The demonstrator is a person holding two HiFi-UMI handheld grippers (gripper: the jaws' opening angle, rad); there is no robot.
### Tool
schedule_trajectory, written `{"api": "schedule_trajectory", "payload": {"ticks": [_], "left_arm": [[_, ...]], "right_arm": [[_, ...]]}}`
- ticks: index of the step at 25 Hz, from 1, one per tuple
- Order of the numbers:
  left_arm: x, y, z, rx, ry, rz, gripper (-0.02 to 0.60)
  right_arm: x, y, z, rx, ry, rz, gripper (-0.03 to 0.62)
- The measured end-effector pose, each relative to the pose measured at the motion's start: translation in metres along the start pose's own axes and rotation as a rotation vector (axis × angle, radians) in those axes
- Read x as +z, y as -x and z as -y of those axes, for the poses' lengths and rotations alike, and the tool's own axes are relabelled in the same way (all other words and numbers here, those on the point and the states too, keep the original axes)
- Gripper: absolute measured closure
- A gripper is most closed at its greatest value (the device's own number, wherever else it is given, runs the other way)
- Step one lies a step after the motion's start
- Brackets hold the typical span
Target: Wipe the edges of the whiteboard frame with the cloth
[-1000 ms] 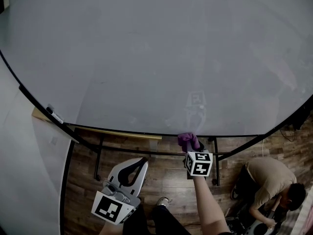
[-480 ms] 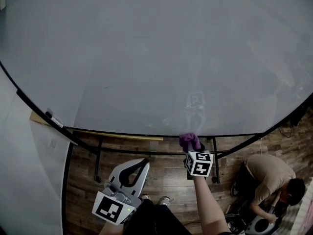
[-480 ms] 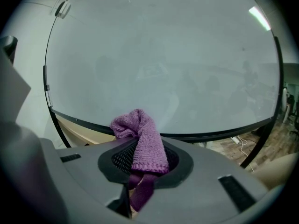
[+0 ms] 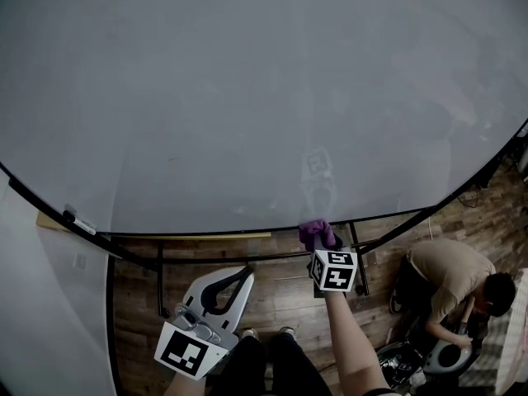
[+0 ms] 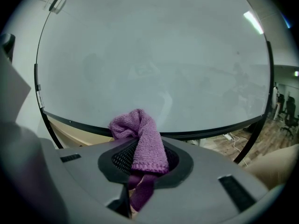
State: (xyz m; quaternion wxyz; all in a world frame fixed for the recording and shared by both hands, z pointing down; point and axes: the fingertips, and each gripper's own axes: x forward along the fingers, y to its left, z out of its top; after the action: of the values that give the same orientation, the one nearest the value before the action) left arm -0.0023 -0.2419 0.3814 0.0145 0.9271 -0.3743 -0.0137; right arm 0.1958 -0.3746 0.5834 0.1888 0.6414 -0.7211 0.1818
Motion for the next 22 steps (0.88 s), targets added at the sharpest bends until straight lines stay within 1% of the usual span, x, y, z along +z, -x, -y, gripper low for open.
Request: {"api": "schedule_trajectory", "payload": {"ticks": [5,10,17,22], "left_arm": [[0.001,-0.002,-0.001,-0.004,-0.003,-0.002,0.565],[0.003,-0.014,0.004,0.029,-0.006,0.004,0.565],[0.004,-0.044,0.040,0.075,-0.013,0.000,0.565],[0.000,-0.064,0.061,0.091,-0.009,-0.017,0.565]], "right_arm": [[0.000,0.000,0.002,-0.001,-0.003,0.001,0.519],[-0.001,0.001,0.003,0.034,-0.006,0.003,0.517],[0.000,0.003,0.027,0.108,0.020,0.022,0.519],[-0.001,0.004,0.050,0.129,0.011,0.025,0.517]]}}
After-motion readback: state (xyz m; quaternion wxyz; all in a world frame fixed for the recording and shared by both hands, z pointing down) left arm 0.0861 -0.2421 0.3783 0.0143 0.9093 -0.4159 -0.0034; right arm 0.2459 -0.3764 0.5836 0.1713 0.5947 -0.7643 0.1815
